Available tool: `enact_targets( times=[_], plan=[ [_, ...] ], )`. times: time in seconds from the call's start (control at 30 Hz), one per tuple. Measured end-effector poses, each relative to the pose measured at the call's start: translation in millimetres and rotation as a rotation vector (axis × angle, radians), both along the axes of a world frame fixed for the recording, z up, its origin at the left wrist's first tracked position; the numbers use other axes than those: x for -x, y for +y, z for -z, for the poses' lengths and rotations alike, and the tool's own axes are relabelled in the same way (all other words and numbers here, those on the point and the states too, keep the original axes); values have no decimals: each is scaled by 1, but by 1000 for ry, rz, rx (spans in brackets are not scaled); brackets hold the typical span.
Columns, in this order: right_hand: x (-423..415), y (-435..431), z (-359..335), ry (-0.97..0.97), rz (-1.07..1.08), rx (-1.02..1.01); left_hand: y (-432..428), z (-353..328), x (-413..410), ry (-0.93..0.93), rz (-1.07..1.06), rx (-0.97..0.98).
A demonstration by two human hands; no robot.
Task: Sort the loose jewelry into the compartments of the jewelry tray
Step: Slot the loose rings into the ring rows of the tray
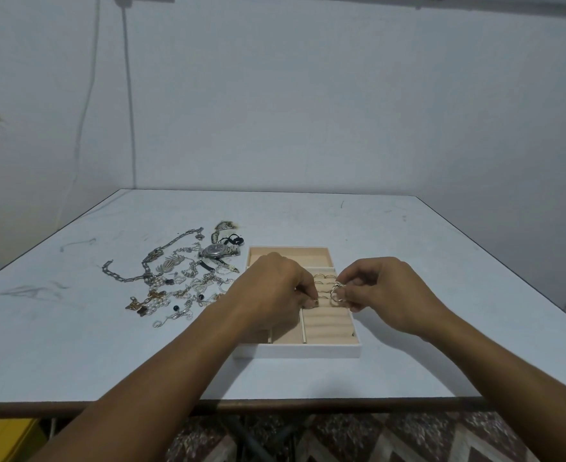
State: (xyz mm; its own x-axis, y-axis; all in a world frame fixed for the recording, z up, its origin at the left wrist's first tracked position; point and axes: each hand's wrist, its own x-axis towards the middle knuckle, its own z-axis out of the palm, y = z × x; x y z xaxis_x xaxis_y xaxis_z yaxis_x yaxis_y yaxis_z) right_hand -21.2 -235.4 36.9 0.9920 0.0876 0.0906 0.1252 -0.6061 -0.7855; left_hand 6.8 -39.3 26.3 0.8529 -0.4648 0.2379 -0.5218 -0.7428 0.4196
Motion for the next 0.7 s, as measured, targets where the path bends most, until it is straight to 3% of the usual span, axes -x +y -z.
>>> enact_targets(
  times=[0.37,0.7],
  plan=[
    [-2,1,4,-42,-14,48,-4,7,-4,-59,-32,-54],
    [-5,-3,12,-194,28,233,-10,0,16,-161,15,-258]
  ],
)
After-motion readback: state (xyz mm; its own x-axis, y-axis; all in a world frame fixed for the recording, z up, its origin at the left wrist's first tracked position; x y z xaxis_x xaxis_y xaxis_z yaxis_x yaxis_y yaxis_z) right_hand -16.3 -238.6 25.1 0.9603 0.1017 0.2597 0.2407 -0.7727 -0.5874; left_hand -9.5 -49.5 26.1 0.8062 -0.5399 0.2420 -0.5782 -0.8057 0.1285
